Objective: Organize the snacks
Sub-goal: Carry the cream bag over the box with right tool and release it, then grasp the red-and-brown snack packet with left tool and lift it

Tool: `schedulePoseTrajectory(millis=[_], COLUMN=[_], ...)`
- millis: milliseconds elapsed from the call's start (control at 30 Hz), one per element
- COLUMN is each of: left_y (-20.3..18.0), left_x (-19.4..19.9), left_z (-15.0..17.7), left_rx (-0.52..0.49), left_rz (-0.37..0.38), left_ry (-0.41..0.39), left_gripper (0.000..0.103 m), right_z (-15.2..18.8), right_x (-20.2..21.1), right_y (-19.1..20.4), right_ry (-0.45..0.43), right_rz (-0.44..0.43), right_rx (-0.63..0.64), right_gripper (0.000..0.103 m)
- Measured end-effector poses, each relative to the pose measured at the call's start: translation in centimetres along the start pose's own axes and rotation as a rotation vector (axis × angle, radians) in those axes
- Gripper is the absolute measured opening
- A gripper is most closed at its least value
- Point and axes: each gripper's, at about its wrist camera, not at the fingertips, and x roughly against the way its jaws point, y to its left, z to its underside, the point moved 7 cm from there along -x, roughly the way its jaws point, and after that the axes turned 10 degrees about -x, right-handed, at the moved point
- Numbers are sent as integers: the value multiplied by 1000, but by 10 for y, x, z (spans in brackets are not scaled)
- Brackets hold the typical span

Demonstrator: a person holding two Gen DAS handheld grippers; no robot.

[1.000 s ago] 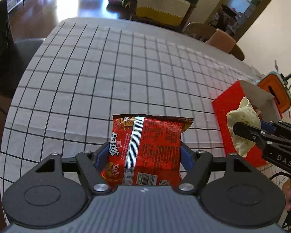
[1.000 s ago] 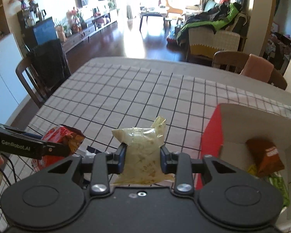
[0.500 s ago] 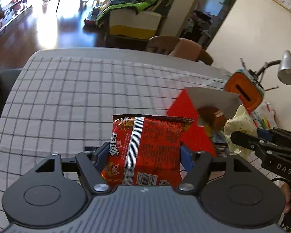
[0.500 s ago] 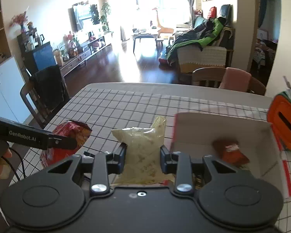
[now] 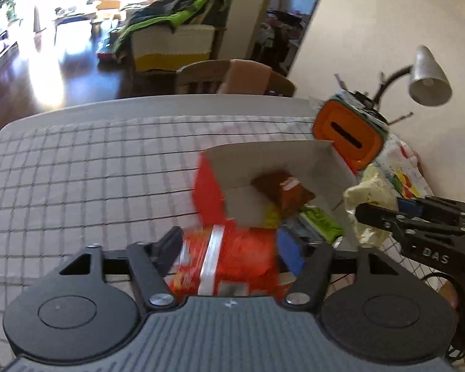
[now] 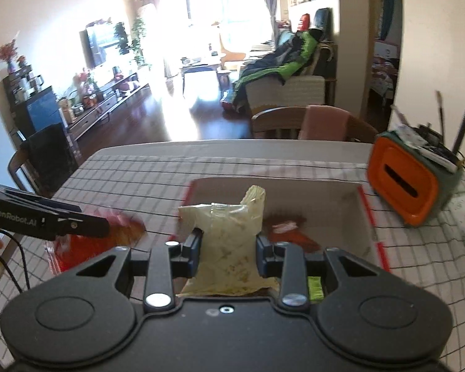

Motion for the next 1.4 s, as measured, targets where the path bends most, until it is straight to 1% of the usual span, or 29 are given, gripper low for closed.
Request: schedulePoseTrajectory(millis=[67,100,133,200,267,367,467,567,600,633,700,733,800,833,933,1000,1067,1133,1200,1300,1400], left_y=[-16,-22,-27,-28,-19,0,17,32,36,40,48,52,60,64,70,69,68,67,68,72,76], left_x=[-12,-18,-24,-30,-31,-31,-31,-37,-39,-41,-45,-47,-54,-58,-73,-79,-85,-92,-101,-109,-115], left_z=[-5,-8,-10,-12,-8,4,17,34,41,47,60,66,77,83,95,100,104,108,112,114,116], left_rx=[-30,-41,-54,-53,-12,45,62,54,53,54,63,69,79,81,64,18,-35,-76,-93,-112,-106], left_rz=[2,-8,-22,-35,-44,-75,-121,-154,-170,-184,-202,-201,-192,-186,-161,-149,-164,-155,-143,-169,-168], left_ry=[4,14,28,33,58,86,110,163,176,188,206,211,224,236,267,265,268,285,313,329,334], left_gripper=[60,57,57,57,57,57,57,58,61,67,74,78,83,84,84,84,84,84,84,84,84], right_z=[2,2,3,2,3,7,12,18,20,21,24,25,27,27,29,30,31,31,32,34,35], right_x=[-2,-4,-6,-8,-7,-6,-12,-20,-23,-26,-29,-30,-32,-33,-38,-42,-46,-48,-48,-50,-53], right_y=[-14,-22,-28,-40,-48,-49,-44,-32,-27,-22,-8,-1,14,20,30,31,31,35,38,43,41], right_ry=[0,6,11,13,15,19,38,61,66,70,76,79,85,84,97,108,115,115,114,114,117], right_rz=[11,19,24,28,17,-23,-63,-100,-112,-123,-154,-174,-194,-199,-202,-199,-195,-190,-188,-185,-179], right_rx=[-8,-17,-23,-35,-48,-62,-57,-53,-49,-47,-40,-33,-8,5,19,8,2,2,3,0,-4], right_gripper=[33,33,33,33,33,33,33,33,33,33,33,33,33,33,33,33,33,33,33,33,33])
